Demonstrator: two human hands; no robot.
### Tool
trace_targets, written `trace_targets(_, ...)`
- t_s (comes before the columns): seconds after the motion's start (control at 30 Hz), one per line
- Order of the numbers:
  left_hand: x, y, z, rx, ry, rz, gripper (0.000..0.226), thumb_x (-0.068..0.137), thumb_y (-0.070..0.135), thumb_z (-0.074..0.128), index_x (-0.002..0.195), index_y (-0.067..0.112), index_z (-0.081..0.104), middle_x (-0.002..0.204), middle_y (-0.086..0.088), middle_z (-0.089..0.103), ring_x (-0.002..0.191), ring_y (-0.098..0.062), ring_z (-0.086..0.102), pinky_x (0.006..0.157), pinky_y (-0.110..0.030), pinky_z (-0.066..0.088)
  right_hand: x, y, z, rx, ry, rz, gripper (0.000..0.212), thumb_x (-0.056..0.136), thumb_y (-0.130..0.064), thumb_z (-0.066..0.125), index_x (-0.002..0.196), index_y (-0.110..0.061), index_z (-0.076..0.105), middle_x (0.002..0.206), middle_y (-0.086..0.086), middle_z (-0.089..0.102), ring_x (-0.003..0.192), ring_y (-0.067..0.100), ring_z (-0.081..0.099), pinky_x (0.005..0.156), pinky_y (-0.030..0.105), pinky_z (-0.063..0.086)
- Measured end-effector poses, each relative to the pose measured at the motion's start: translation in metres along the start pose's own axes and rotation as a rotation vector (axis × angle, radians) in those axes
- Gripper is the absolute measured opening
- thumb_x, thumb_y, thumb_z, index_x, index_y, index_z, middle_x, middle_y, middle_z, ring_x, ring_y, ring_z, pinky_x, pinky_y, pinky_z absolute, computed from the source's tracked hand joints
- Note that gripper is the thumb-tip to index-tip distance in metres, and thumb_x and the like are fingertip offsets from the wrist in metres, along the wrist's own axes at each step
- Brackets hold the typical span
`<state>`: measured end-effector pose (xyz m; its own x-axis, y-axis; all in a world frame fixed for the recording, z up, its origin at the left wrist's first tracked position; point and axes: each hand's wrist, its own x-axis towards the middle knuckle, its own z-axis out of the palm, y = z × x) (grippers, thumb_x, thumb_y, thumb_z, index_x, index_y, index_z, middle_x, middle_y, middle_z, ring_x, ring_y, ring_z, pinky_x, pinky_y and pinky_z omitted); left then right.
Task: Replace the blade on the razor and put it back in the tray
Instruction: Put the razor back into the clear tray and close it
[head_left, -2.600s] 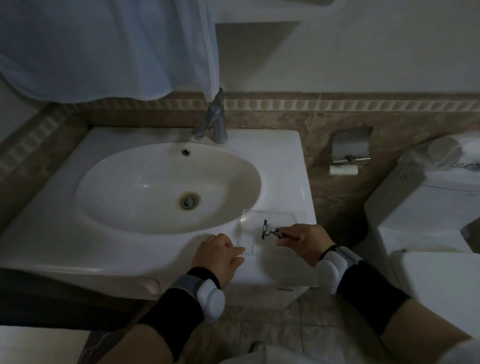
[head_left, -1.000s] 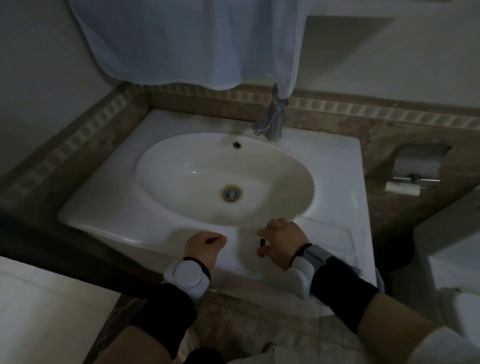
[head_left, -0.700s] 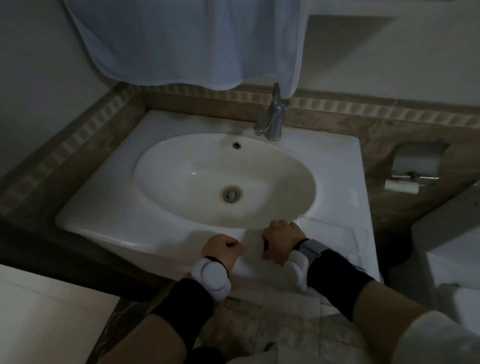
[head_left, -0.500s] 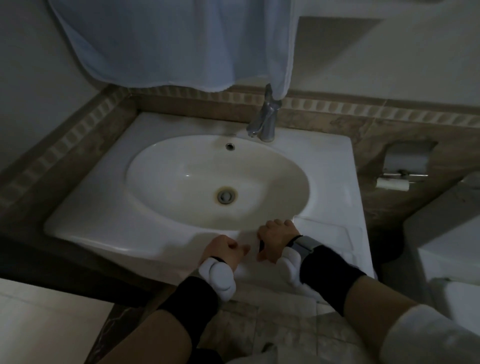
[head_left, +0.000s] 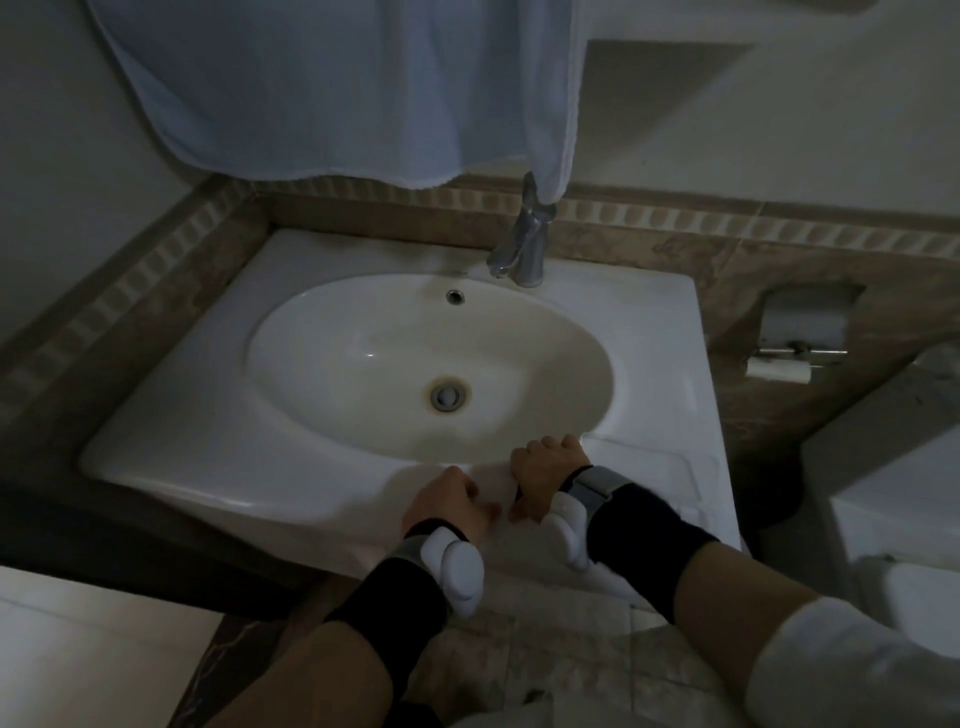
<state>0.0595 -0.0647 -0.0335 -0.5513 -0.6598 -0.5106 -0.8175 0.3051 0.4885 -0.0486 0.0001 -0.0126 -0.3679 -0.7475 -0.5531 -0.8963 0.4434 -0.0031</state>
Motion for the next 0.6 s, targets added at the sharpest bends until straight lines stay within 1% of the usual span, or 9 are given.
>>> trace_targets(0.1, -0.0006, 0.0008, 0.0014, 0.003, -0.006, 0.001, 0.037, 0.078, 0.033, 0.065, 0.105, 0.014, 0.051, 0.119, -0.01, 0.061, 0.11, -0.029, 0.056, 0.093, -0.036, 0.044, 0.0005, -0.0015, 0.0001, 0.016, 0.003, -0.005, 0.061, 0.081, -0.043, 0.06, 0.126, -0.007, 0.039, 0.136, 0.014, 0.047, 0.126, 0.029, 0.041, 0.104, 0.04, 0.028)
trace_targets(0.23, -0.0016, 0.0003, 0.0006, -0.004, 0.006, 0.012, 0.036, 0.078, 0.031, 0.064, 0.107, 0.013, 0.051, 0.117, -0.011, 0.062, 0.109, -0.03, 0.056, 0.092, -0.035, 0.045, 0.0003, -0.001, 0.0002, 0.021, 0.009, -0.041, 0.056, 0.083, -0.038, 0.059, 0.127, -0.008, 0.04, 0.136, 0.015, 0.046, 0.127, 0.028, 0.039, 0.104, 0.041, 0.028)
trace_targets(0.37, -0.0027, 0.0003, 0.0008, -0.008, 0.017, 0.014, 0.034, 0.078, 0.029, 0.062, 0.107, 0.015, 0.052, 0.117, -0.013, 0.062, 0.109, -0.031, 0.056, 0.092, -0.035, 0.044, 0.0, 0.0004, 0.0027, -0.004, 0.028, -0.036, 0.059, 0.082, -0.041, 0.06, 0.127, -0.008, 0.042, 0.135, 0.015, 0.043, 0.127, 0.031, 0.037, 0.104, 0.043, 0.028)
trace_targets(0.5, -0.004, 0.0007, 0.0029, -0.025, 0.031, 0.005, 0.033, 0.079, 0.027, 0.061, 0.109, 0.016, 0.054, 0.121, -0.011, 0.061, 0.113, -0.029, 0.054, 0.095, -0.033, 0.043, 0.0006, 0.0029, 0.0038, -0.018, 0.005, -0.036, 0.06, 0.082, -0.045, 0.058, 0.128, -0.009, 0.044, 0.136, 0.015, 0.043, 0.127, 0.03, 0.036, 0.104, 0.042, 0.028)
trace_targets(0.6, -0.0038, 0.0008, 0.0024, -0.055, 0.028, -0.006, 0.034, 0.08, 0.025, 0.06, 0.113, 0.016, 0.054, 0.124, -0.009, 0.059, 0.116, -0.028, 0.053, 0.097, -0.031, 0.04, 0.0006, 0.0032, 0.0046, -0.003, 0.019, -0.046, 0.06, 0.082, -0.046, 0.057, 0.127, -0.009, 0.043, 0.135, 0.015, 0.044, 0.126, 0.031, 0.037, 0.104, 0.042, 0.028)
